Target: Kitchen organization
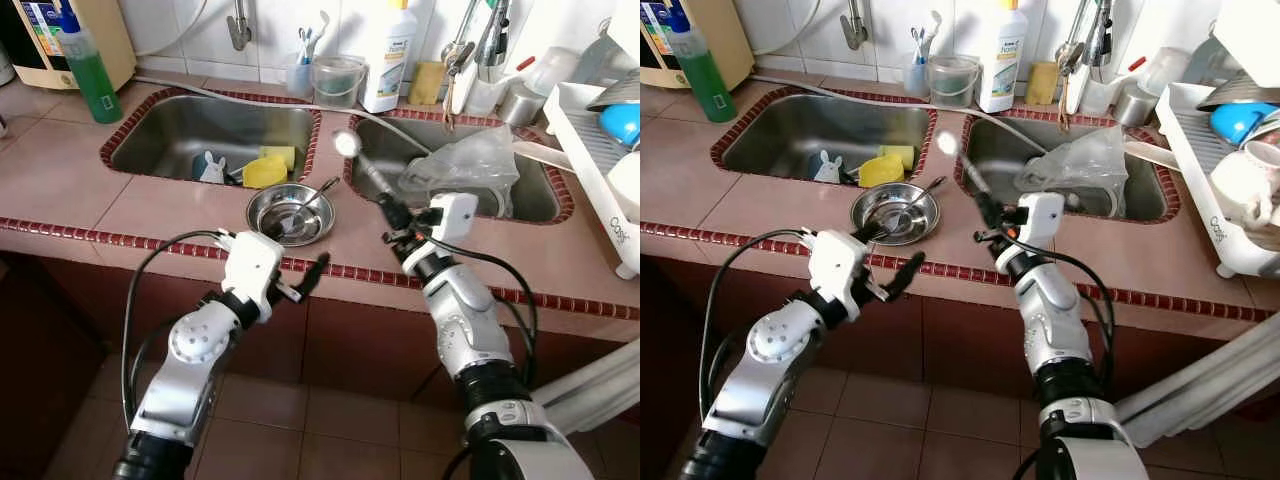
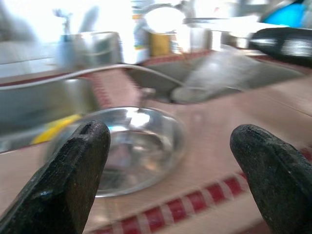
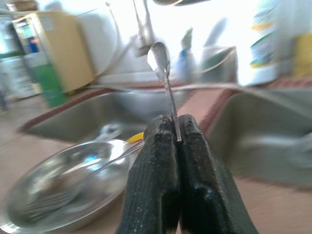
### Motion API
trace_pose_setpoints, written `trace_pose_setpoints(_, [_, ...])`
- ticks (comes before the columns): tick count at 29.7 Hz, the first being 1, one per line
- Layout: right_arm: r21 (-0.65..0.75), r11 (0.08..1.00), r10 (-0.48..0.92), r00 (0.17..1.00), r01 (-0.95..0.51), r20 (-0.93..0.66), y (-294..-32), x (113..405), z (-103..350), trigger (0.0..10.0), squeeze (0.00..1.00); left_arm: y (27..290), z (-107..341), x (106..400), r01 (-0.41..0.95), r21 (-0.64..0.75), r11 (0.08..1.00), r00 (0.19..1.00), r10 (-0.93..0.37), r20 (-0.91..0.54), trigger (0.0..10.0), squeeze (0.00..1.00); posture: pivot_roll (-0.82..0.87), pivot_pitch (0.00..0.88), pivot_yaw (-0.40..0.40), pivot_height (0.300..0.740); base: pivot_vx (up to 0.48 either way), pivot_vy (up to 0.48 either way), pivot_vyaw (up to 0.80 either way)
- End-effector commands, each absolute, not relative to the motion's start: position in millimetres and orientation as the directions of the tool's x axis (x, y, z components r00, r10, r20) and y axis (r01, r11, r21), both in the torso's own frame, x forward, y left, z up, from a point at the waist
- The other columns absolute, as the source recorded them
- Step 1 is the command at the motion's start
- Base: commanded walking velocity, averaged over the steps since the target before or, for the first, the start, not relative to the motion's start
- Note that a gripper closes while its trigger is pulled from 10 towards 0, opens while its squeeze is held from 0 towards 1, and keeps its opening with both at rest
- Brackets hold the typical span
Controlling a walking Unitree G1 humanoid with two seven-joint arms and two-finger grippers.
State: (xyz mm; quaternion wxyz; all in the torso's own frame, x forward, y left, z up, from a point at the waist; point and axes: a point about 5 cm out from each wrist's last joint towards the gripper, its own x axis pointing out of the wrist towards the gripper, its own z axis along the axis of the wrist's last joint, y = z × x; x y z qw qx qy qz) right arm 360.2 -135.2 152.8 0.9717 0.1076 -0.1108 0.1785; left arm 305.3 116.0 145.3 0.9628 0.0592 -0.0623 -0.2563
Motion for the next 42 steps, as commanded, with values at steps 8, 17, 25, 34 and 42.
trace_pose_setpoints(8, [0.062,0.97,0.204,0.925,-0.235,0.321,-146.4,361.2,169.0,10.0,0.0,128.8,152.1,321.8,0.409,0.036,0.912,0.906,-0.41,0.108,10.0,0.0,-0.04,0.022,-0.017,0.74,0.0,0.0,0.0])
trace_pose_setpoints(17, [0.042,0.977,0.177,0.907,-0.208,0.382,-143.3,353.2,172.4,10.0,0.0,125.8,152.2,326.0,0.419,0.014,0.908,0.901,-0.418,0.114,10.0,0.0,-0.05,0.0,-0.016,0.74,0.0,0.232,0.0])
trace_pose_setpoints(25, [0.026,0.98,0.175,0.909,-0.2,0.378,-144.5,348.9,169.5,10.0,0.0,125.4,153.2,328.1,0.41,0.005,0.912,0.904,-0.408,0.126,10.0,0.0,-0.05,0.0,-0.018,0.74,0.0,0.383,0.0])
trace_pose_setpoints(34, [0.012,0.98,0.18,0.904,-0.201,0.388,-145.2,350.9,175.3,10.0,0.0,134.5,154.2,329.7,0.394,0.027,0.919,0.911,-0.395,0.123,10.0,0.0,-0.04,0.0,-0.02,0.74,0.0,0.435,0.0])
trace_pose_setpoints(42, [0.021,0.977,0.188,0.909,-0.211,0.372,-140.0,349.4,169.7,10.0,0.0,141.0,156.7,331.1,0.378,0.041,0.925,0.916,-0.38,0.127,10.0,0.0,-0.03,0.0,-0.021,0.74,0.0,0.439,0.0])
